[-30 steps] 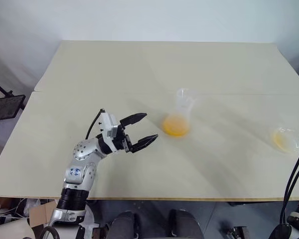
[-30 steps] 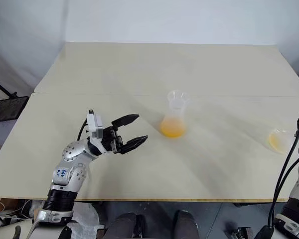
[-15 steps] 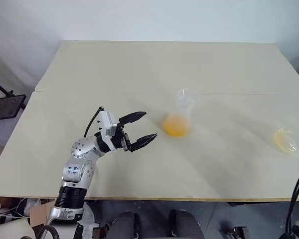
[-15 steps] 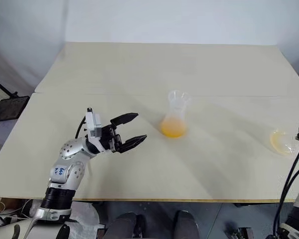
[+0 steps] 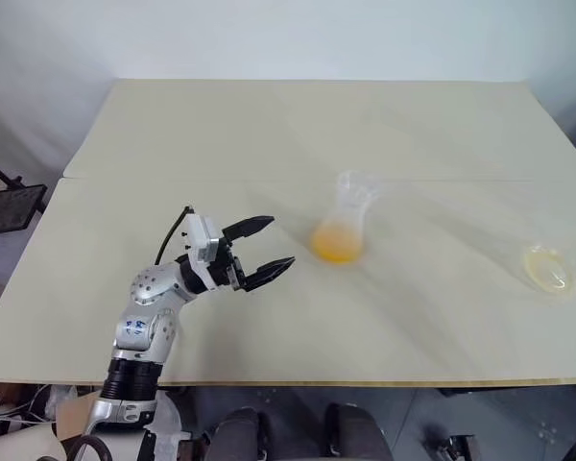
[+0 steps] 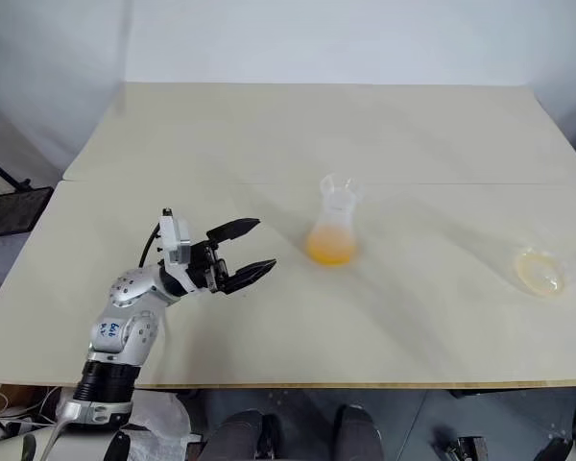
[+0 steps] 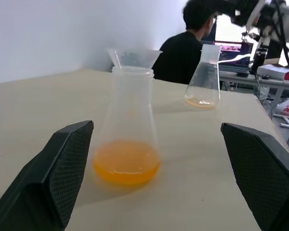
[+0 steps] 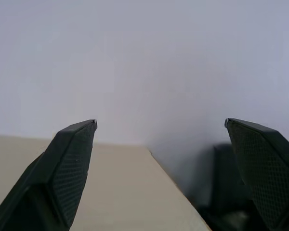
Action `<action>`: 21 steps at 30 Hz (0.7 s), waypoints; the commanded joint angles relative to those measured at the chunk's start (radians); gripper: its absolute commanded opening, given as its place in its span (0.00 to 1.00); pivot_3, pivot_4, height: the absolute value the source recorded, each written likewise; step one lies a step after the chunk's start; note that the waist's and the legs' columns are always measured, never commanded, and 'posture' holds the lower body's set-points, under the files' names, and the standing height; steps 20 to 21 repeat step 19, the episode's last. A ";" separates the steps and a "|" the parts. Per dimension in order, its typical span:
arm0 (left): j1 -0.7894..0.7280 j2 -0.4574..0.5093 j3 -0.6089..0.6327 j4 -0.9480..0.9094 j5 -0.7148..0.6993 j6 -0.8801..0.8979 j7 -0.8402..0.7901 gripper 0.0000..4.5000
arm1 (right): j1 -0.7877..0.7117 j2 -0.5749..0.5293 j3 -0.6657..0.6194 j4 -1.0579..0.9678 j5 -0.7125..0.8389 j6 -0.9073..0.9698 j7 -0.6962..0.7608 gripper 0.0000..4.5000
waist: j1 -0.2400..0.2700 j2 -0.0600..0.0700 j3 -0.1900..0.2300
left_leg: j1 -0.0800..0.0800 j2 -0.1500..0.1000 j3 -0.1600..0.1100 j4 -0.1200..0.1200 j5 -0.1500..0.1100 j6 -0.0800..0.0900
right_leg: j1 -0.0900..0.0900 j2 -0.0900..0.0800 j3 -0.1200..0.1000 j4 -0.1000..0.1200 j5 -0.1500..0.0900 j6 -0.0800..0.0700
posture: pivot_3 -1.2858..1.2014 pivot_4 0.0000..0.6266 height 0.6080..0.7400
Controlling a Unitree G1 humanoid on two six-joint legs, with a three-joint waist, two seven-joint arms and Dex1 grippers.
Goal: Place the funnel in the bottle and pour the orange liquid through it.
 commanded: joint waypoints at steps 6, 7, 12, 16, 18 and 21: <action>0.094 0.118 0.083 -0.064 -0.012 -0.002 -0.027 1.00 | 0.178 0.026 0.261 -0.220 0.175 0.006 0.446 1.00 | 0.012 0.000 0.000 | -0.001 -0.001 -0.002 -0.001 0.000 0.000 | 0.000 -0.001 -0.001 0.000 0.000 0.000 | 0.52 0.24 1.00; 0.111 0.130 0.092 -0.075 -0.011 0.000 -0.025 1.00 | 0.213 0.032 0.270 -0.251 0.220 0.039 0.480 1.00 | 0.018 0.000 0.000 | -0.001 -0.002 -0.002 0.000 0.000 0.000 | 0.000 -0.002 -0.001 -0.001 0.000 0.000 | 0.52 0.24 1.00; 0.167 0.183 0.107 -0.115 0.052 -0.026 0.011 1.00 | 0.403 0.008 0.320 -0.298 0.159 -0.043 0.668 1.00 | 0.033 0.000 0.000 | -0.001 -0.002 -0.005 0.000 -0.001 0.001 | 0.004 -0.002 -0.003 -0.007 0.001 0.002 | 0.52 0.24 1.00; 0.180 0.208 0.140 -0.124 0.062 -0.037 0.036 1.00 | 0.505 -0.015 0.321 -0.242 0.076 -0.188 0.798 1.00 | 0.027 0.000 0.000 | -0.001 -0.002 -0.005 0.000 -0.001 0.002 | 0.007 -0.001 -0.003 -0.010 0.002 0.003 | 0.52 0.24 1.00; 0.187 0.214 0.156 -0.129 0.069 -0.040 0.053 1.00 | 0.527 -0.012 0.318 -0.213 0.066 -0.219 0.819 1.00 | 0.025 0.000 0.000 | 0.000 -0.002 -0.005 0.000 -0.001 0.002 | 0.008 -0.001 -0.003 -0.010 0.002 0.003 | 0.52 0.24 1.00; 0.188 0.216 0.160 -0.130 0.073 -0.040 0.063 1.00 | 0.531 -0.010 0.320 -0.207 0.068 -0.224 0.822 1.00 | 0.025 0.000 0.000 | 0.002 -0.001 -0.005 0.000 -0.001 0.001 | 0.008 -0.001 -0.003 -0.010 0.002 0.003 | 0.52 0.24 1.00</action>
